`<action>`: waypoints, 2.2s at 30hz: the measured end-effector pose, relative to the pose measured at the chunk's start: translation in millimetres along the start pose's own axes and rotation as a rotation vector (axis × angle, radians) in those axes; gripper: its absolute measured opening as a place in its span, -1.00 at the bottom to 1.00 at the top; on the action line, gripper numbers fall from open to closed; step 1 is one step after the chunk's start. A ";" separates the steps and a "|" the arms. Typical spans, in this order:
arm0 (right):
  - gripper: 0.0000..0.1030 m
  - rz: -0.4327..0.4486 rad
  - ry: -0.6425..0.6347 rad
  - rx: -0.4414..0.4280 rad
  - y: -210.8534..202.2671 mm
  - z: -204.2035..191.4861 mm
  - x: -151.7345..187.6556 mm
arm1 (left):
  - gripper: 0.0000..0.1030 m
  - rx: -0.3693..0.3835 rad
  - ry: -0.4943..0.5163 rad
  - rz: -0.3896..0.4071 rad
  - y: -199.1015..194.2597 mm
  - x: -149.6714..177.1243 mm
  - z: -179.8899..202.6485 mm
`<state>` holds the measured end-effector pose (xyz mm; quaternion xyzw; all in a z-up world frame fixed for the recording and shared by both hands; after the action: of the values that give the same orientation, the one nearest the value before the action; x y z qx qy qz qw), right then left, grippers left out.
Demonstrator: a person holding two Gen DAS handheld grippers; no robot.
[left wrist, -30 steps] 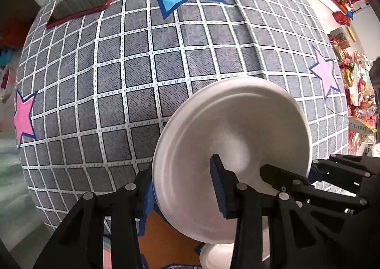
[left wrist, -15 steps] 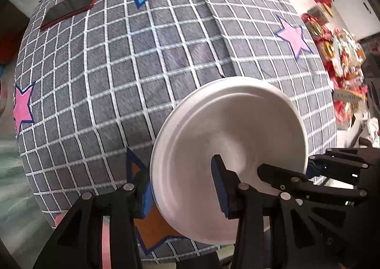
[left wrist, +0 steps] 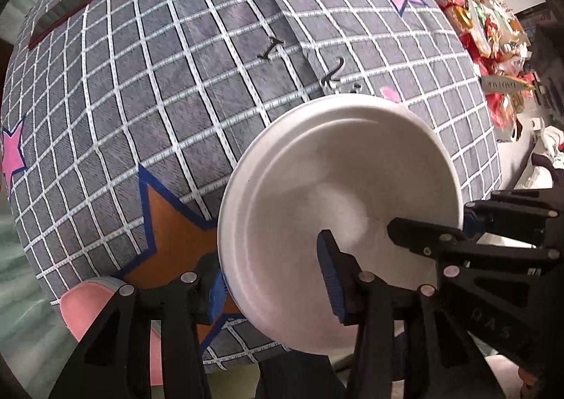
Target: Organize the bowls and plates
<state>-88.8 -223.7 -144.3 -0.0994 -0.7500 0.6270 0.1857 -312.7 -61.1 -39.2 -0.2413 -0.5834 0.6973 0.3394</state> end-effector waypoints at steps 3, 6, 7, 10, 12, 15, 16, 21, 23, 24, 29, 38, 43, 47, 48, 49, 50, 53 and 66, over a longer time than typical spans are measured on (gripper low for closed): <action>-0.64 0.005 0.003 0.013 1.4 1.5 2.2 | 0.38 -0.040 -0.013 -0.006 0.7 4.7 -6.1; -0.63 0.004 0.013 0.022 1.9 3.2 4.2 | 0.53 -0.042 -0.033 0.011 -4.5 10.7 -16.8; -0.62 0.004 0.017 0.021 2.3 3.3 4.5 | 0.53 -0.048 -0.040 0.013 -7.0 13.8 -21.2; 0.03 0.016 0.030 0.056 -0.1 8.7 6.9 | 0.54 -0.061 -0.071 0.014 -11.1 21.5 -35.3; 0.33 0.032 0.038 0.048 -5.1 17.2 13.8 | 0.55 -0.045 -0.098 0.012 -14.0 28.1 -45.2; 0.36 0.037 0.049 0.042 -8.7 23.9 18.8 | 0.56 -0.049 -0.115 0.012 -17.3 37.5 -56.2; 0.55 0.039 0.052 0.044 -9.7 25.5 20.1 | 0.56 -0.054 -0.117 0.015 -18.8 41.1 -59.9; 0.88 0.051 0.100 0.020 -13.4 28.9 20.0 | 0.57 -0.063 -0.119 0.038 -25.8 54.3 -72.3; 0.98 0.051 0.118 0.031 -14.4 34.6 22.6 | 0.57 -0.059 -0.120 0.045 -30.2 59.3 -75.9; 0.98 0.056 0.129 0.035 -15.7 38.0 25.0 | 0.57 -0.059 -0.121 0.045 -32.6 58.8 -76.3; 0.98 0.077 0.166 0.062 -24.7 50.4 31.0 | 0.57 -0.062 -0.120 0.051 -44.8 62.2 -79.2; 0.98 0.082 0.184 0.081 -31.8 52.6 34.6 | 0.58 -0.059 -0.139 0.072 -72.5 83.8 -96.1; 0.98 0.078 0.170 0.086 -27.6 39.9 34.0 | 0.58 -0.059 -0.148 0.081 -83.1 101.8 -105.3; 0.98 0.080 0.169 0.093 -28.6 39.5 34.6 | 0.58 -0.059 -0.158 0.086 -93.2 111.5 -107.0; 0.98 0.079 0.170 0.095 -28.9 40.2 34.9 | 0.57 -0.058 -0.159 0.086 -94.2 111.9 -107.5; 0.98 0.078 0.172 0.097 -29.3 40.9 35.3 | 0.58 -0.058 -0.162 0.085 -95.8 112.7 -107.7; 0.98 0.077 0.172 0.098 -29.0 41.9 34.8 | 0.57 -0.057 -0.167 0.086 -96.3 109.9 -105.4; 0.98 0.075 0.172 0.104 -30.9 45.1 34.1 | 0.58 -0.054 -0.178 0.087 -97.9 105.4 -102.2; 0.98 0.039 0.154 0.135 -28.3 55.3 30.4 | 0.57 -0.035 -0.227 0.068 -73.8 72.8 -95.3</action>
<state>-136.5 -267.6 -119.9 -0.1489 -0.6874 0.6703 0.2368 -276.4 62.3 18.0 -0.1865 -0.6214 0.7211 0.2430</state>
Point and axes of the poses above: each gripper's, at about its wrist camera, not at the fingertips, and y roughly the way its jaws point, z to its right, x to its underside, the point moved 3 cm from there along y, roughly the way its jaws point, and after that the axes turned 5 degrees about x, right-handed, at the moved point
